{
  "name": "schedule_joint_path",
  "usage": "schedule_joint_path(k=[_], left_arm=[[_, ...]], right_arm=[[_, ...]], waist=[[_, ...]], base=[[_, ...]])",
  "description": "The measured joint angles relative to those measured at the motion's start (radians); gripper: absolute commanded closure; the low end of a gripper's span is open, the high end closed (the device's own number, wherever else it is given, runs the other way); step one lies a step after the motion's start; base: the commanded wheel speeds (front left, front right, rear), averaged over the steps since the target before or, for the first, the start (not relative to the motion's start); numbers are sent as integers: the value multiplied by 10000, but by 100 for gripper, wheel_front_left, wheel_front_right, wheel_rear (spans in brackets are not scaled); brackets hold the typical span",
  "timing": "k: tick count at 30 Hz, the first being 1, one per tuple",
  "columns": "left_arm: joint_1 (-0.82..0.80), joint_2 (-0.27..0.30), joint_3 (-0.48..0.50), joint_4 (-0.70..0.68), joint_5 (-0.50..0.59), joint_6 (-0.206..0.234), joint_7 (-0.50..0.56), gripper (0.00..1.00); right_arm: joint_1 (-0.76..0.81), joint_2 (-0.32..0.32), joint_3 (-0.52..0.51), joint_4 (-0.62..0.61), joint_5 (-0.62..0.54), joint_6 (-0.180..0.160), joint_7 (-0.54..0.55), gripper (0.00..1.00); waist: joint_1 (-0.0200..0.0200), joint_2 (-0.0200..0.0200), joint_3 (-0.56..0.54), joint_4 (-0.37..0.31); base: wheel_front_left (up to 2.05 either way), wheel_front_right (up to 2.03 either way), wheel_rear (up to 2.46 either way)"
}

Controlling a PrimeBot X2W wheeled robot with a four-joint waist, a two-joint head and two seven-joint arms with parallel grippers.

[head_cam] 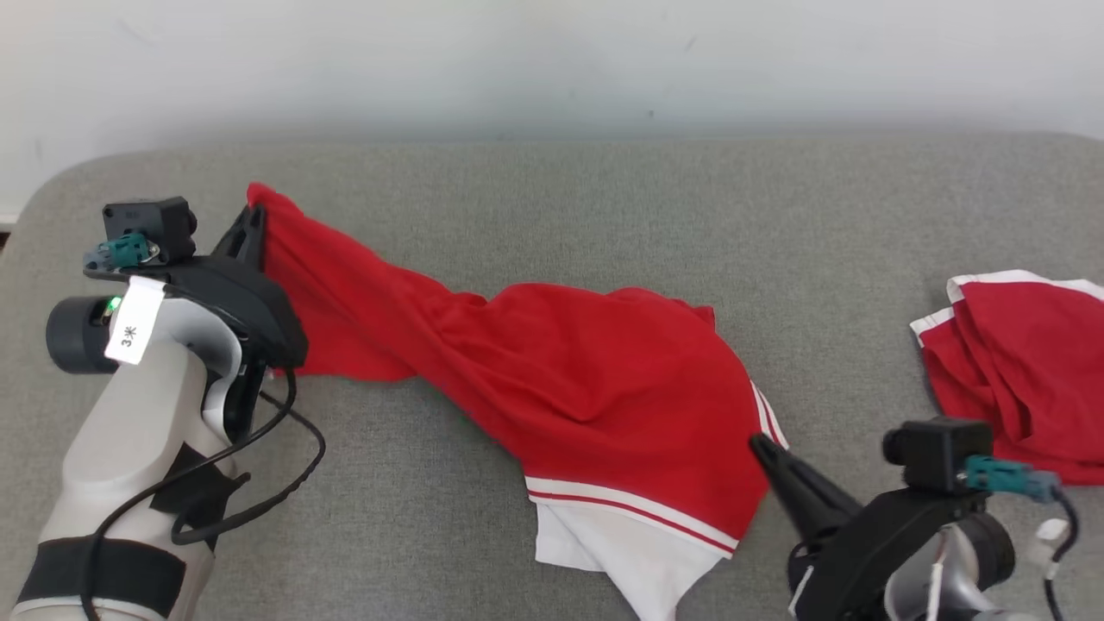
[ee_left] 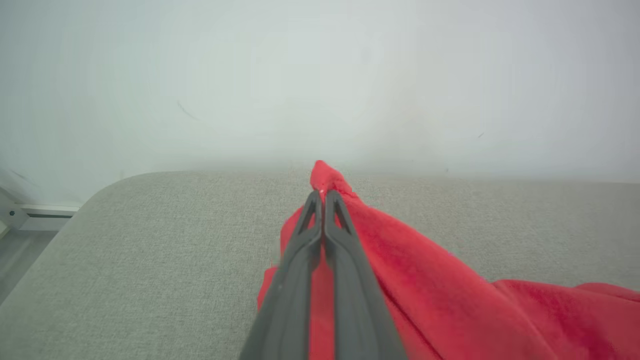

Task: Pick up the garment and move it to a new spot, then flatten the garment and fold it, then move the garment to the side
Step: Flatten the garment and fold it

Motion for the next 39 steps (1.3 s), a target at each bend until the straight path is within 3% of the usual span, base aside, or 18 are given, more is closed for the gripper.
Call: schedule_joint_path(k=[9,10,11,12,13,23,30,34,39], left_arm=[[623,-130,-265,-198,52,52,-286,100],[771,-125,-353,-140,67,40,-207,65],[923,-123,-387,-113,109,50,-215,0],[1029,-115,-410,-79,136,59,-215,0],[1083,-96,-453,-35,153,86,-211,0],[1669,163,-403,165,180,495,-215,0],[2313,456,-341,48,247,1035,-610,0],[3147,326,-144,-627,242,1290,-1501,0],[4277,334,-56,-1498,238,1398,-1755,0]], right_arm=[[997,-236,-58,-35,230,-6,219,100],[1078,-261,36,-2,230,-6,313,100],[1165,-267,98,21,228,-8,382,88],[1220,-268,136,61,228,-13,397,17],[1246,-276,176,104,224,-15,483,0],[1406,-301,311,616,-65,-128,754,0],[1599,-307,573,871,-349,-190,982,0],[1523,-123,527,861,-391,-190,537,0],[1472,46,466,1030,-445,-146,-221,0]], waist=[[-1,0,-611,16],[-1,0,-639,16],[-1,0,-655,13],[-1,0,-660,9],[-1,0,-661,6],[-1,1,-715,13],[0,1,-906,72],[-1,1,-1102,91],[-1,0,-1407,120]], base=[[0,0,0],[0,0,0],[0,0,0],[0,0,0],[0,0,0],[0,0,0],[0,0,0],[0,0,0],[0,0,0]])
